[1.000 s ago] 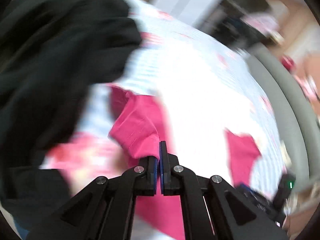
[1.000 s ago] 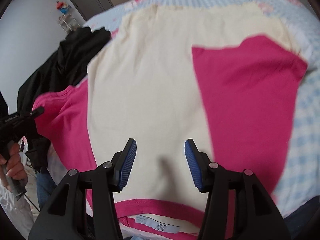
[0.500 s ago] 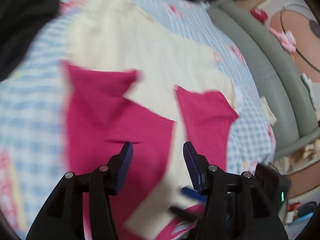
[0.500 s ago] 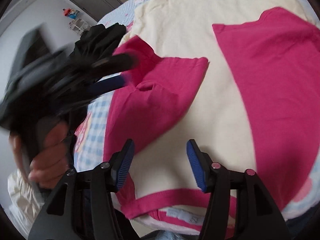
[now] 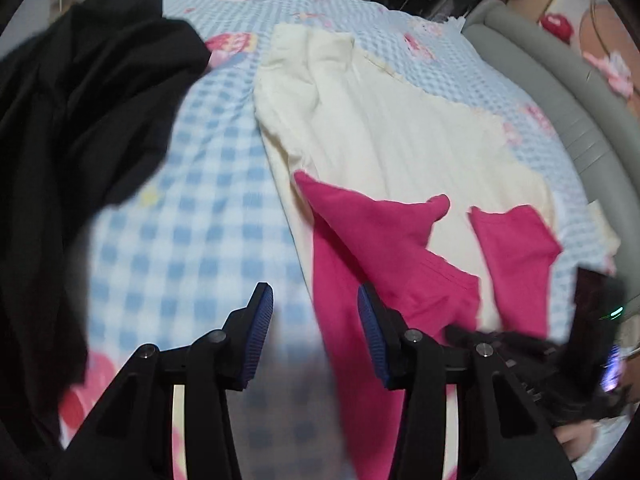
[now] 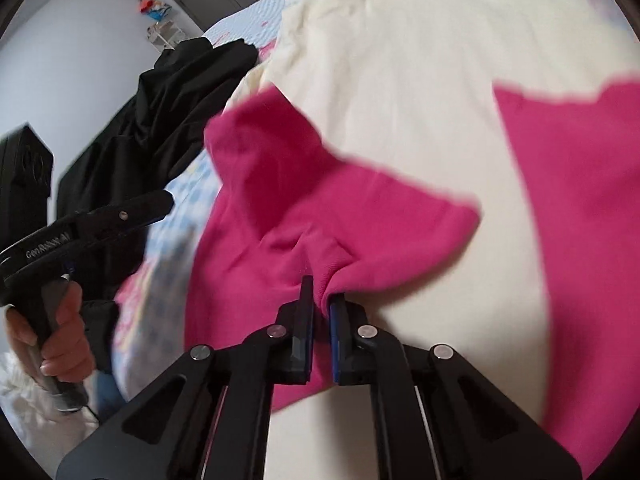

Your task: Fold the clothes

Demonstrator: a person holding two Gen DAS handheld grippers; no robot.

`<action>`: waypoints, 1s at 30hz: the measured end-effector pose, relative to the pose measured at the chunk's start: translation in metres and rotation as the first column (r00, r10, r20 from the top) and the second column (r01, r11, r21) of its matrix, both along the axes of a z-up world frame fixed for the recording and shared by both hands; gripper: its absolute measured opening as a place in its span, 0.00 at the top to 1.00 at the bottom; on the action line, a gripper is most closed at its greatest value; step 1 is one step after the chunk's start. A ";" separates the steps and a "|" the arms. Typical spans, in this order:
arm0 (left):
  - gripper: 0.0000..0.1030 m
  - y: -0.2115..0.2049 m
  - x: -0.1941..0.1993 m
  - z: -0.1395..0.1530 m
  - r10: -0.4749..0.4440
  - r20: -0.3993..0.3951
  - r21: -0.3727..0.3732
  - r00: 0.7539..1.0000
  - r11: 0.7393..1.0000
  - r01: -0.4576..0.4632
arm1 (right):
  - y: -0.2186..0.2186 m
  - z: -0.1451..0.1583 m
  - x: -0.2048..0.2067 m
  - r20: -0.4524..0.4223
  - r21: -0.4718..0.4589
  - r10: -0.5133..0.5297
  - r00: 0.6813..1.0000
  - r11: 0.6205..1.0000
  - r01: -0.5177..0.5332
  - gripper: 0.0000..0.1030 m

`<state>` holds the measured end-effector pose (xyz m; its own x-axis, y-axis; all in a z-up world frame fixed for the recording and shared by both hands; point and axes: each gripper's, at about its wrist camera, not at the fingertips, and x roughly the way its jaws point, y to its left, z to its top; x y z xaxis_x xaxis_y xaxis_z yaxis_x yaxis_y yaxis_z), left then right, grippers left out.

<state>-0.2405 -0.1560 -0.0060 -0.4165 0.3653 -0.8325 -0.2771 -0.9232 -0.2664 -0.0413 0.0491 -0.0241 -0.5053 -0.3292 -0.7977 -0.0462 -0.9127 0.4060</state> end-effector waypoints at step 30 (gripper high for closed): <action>0.83 0.055 -0.100 -0.028 -0.290 0.058 -0.023 0.955 0.956 0.291 | 0.057 -0.019 -0.083 0.145 -0.333 -0.122 0.982 0.928 0.165 0.39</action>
<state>-0.3407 -0.1008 -0.0339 -0.2506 0.4373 -0.8637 -0.5206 -0.8131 -0.2607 -0.1241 0.1063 -0.0434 -0.4752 -0.5240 -0.7068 -0.2339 -0.6992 0.6756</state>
